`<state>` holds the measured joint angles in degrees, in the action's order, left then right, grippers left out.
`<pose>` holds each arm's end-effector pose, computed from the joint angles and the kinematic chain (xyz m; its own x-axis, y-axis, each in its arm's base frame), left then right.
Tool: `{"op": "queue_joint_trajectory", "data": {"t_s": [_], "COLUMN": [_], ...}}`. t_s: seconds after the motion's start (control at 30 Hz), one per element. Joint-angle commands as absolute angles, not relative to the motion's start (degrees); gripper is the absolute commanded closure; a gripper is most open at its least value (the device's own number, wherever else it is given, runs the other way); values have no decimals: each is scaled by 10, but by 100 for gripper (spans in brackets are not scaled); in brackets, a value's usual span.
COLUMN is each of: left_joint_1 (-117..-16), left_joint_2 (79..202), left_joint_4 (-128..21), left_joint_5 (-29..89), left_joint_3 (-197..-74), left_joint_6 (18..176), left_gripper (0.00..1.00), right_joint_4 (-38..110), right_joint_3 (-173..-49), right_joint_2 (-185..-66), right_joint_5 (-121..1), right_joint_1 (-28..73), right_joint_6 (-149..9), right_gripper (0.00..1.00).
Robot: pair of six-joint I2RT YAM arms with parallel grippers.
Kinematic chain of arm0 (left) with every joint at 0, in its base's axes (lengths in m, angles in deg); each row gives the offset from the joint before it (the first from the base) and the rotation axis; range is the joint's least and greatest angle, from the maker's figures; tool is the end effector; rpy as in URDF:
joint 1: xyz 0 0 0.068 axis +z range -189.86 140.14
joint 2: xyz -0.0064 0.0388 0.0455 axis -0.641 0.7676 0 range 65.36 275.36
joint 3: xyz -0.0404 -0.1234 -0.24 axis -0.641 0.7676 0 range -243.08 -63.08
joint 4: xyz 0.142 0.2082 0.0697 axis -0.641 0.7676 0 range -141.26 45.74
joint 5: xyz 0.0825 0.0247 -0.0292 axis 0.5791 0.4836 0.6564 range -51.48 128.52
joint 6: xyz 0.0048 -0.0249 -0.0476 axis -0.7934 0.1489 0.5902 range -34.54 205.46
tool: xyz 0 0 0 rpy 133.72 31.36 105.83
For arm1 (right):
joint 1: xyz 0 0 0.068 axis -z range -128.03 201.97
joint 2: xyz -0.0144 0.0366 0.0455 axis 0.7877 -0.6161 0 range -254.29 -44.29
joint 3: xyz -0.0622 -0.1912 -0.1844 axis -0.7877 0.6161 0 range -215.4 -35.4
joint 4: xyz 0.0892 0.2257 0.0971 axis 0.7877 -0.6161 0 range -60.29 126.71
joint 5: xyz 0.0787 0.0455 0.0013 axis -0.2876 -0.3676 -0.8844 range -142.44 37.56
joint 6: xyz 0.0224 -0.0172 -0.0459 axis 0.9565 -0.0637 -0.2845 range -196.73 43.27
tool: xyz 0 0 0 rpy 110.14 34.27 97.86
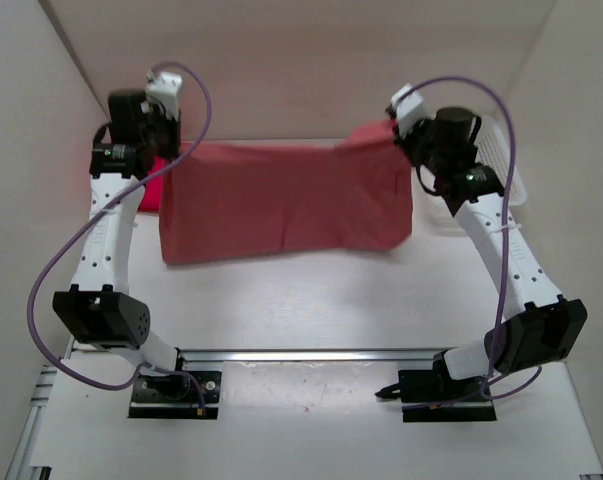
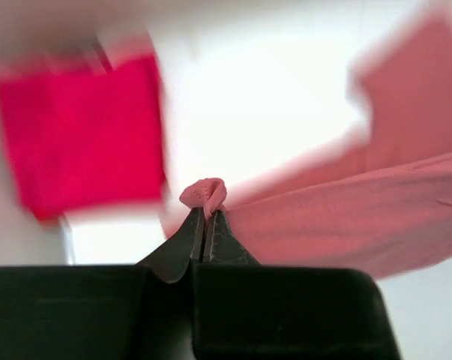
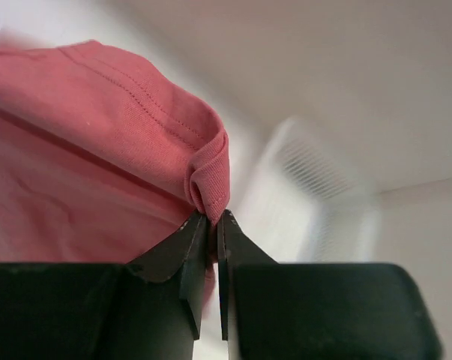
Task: Fold and stack the t-shirts
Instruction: Flatten out the tshirt
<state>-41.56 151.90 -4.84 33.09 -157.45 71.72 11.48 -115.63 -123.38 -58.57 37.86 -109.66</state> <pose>0.3239 -0.0130 0.4017 -0.5810 0.2537 -0.7734 0.2485 0.9601 0.1283 0.3031 0.0800 0.3929 -0.1491 -0.5948 -0.7899 -0.4980 0.7353 -0.4597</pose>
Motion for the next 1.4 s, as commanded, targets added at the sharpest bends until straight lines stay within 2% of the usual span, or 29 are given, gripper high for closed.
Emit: {"op": "queue_joint_trajectory", "data": {"t_s": [0.0, 0.1, 0.3, 0.43, 0.63, 0.8, 0.87, 1.1, 1.37], "left_joint_1": [-383, -378, -386, -406, -406, -400, -382, -380, -327], "left_joint_2": [1518, 1485, 1361, 1279, 1171, 1077, 1054, 1104, 1159], "left_joint_4": [-140, -154, -165, -158, -73, -26, -5, 53, 66], "left_joint_5": [358, 360, 339, 328, 325, 325, 338, 347, 341], "left_joint_3": [-1738, -1744, -1575, -1421, -1254, -1111, -1096, -1117, -1133], "left_joint_6": [783, 782, 747, 724, 698, 639, 629, 605, 661], "left_gripper": [100, 100, 100, 100, 100, 100, 100, 100, 100], "right_joint_4": [281, 278, 213, 107, -170, -257, -262, -232, 28], "right_joint_3": [-1285, -1323, -1214, -1158, -1114, -1020, -954, -906, -881], "right_joint_2": [-1240, -1231, -1136, -1080, -1047, -1016, -1007, -1017, -1038], "right_joint_5": [-438, -446, -511, -597, -749, -820, -818, -812, -769], "right_joint_1": [370, 352, 336, 332, 297, 273, 241, 204, 260], "right_joint_6": [-1106, -1121, -1151, -1195, -1228, -1212, -1218, -1223, -1106], "right_gripper": [100, 100, 100, 100, 100, 100, 100, 100, 100]}}
